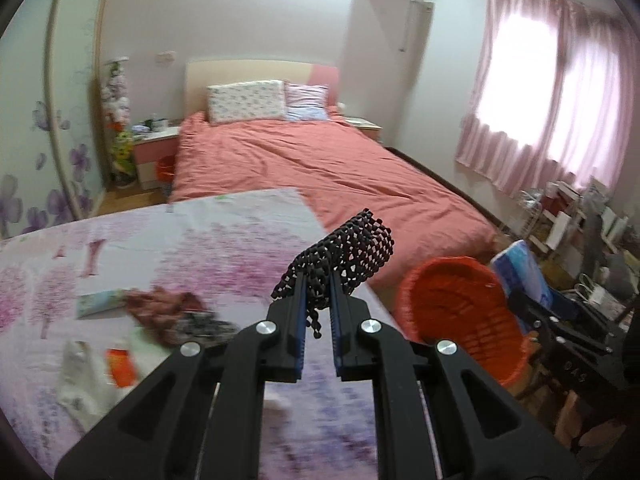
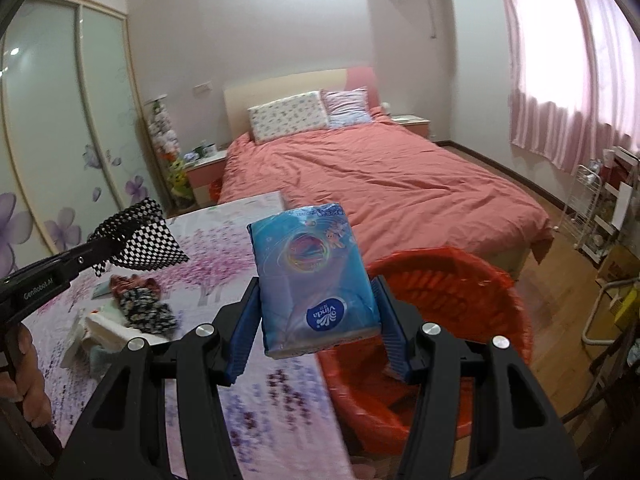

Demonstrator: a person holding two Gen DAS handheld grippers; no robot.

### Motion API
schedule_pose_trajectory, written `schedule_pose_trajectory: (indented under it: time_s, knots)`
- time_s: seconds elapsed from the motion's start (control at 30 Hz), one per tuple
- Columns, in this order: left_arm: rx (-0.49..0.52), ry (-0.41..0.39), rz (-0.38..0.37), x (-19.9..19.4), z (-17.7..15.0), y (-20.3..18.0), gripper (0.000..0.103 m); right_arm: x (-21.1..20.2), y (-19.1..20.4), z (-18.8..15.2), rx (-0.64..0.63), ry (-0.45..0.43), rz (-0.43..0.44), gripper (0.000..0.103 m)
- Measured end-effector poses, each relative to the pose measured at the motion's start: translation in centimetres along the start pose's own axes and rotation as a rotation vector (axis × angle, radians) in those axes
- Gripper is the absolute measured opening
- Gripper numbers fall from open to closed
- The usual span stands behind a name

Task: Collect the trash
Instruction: 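Carry the mesh item and tissue pack over the orange basket, then open both tools to drop the mesh item and tissue pack into the basket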

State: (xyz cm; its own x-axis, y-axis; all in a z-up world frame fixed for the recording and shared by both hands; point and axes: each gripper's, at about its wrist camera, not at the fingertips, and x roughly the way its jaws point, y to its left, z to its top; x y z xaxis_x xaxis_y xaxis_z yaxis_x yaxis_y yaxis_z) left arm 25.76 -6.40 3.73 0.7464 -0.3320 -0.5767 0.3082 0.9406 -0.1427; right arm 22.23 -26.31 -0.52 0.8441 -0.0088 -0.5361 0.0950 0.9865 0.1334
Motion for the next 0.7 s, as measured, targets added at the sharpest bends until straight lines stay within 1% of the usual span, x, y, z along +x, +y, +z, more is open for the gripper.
schedule_pose_trajectory:
  time_s: [0.17, 0.33, 0.57, 0.7]
  knots:
    - [0.038, 0.021, -0.083, 2.3, -0.4, -4.6, 0.011, -0.1, -3.1, -0.3, 0.059, -0.011, -0.039, 0.055]
    - [0.076, 0.049, -0.142, 4.8, -0.9, -8.7, 0.011, 0.4, -6.0, -0.3, 0.107, -0.019, -0.075, 0.055]
    - [0.110, 0.096, -0.211, 8.2, -1.7, -13.1, 0.012, 1.8, -9.1, -0.5, 0.167, -0.016, -0.109, 0.056]
    - [0.122, 0.131, -0.223, 10.2, -2.3, -14.5, 0.014, 2.6, -10.8, -0.9, 0.212, -0.009, -0.115, 0.057]
